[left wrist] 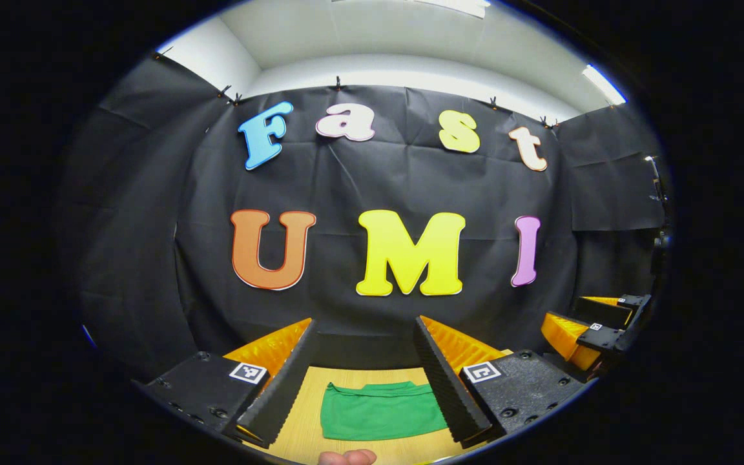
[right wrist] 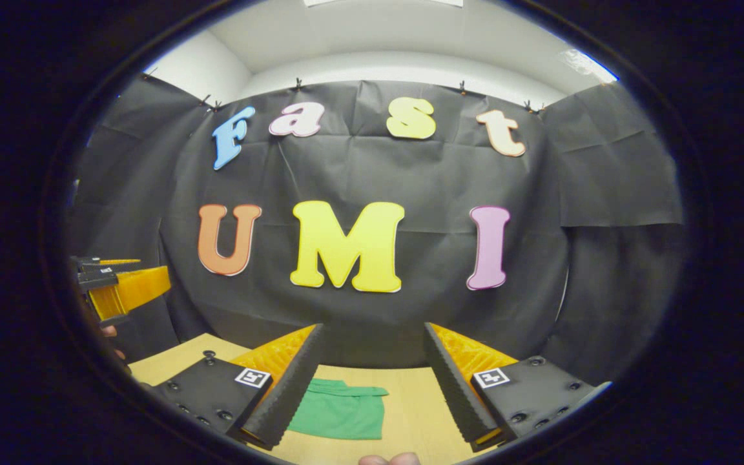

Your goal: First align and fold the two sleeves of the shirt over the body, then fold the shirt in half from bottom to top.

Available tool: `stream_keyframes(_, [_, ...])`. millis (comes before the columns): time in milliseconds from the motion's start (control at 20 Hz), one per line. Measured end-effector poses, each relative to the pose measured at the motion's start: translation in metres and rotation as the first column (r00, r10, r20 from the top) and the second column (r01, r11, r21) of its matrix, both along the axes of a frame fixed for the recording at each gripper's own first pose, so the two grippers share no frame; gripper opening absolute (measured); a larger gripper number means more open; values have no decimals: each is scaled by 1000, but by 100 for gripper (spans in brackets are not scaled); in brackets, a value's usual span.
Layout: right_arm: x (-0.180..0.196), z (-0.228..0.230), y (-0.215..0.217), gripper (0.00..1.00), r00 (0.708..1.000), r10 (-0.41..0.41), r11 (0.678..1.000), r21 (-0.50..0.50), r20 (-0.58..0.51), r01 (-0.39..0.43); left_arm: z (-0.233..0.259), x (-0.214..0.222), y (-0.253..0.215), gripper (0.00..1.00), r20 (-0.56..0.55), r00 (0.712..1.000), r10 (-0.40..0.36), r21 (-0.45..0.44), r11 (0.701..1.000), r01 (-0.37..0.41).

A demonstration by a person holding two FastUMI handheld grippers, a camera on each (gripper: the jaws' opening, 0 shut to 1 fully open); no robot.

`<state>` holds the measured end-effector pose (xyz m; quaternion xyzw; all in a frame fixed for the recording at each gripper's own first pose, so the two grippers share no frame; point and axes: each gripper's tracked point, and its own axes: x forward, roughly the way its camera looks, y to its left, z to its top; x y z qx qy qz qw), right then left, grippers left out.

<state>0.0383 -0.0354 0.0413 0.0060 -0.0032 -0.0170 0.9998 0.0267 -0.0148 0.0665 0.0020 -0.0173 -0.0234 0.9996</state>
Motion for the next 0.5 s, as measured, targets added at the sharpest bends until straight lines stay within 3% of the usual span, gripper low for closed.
stream_keyframes(200, [-34, 8, 1, 98, 1000, -3, 1000, -22, 19, 3, -8, -27, -17, 94, -21, 1000, -18, -9, 1000, 18])
stream_keyframes(500, [-44, 1, 15, 99, 1000, 19, 1000, -9, -1, -19, -8, -34, -17, 95, -29, 1000, -7, -13, 1000, 6])
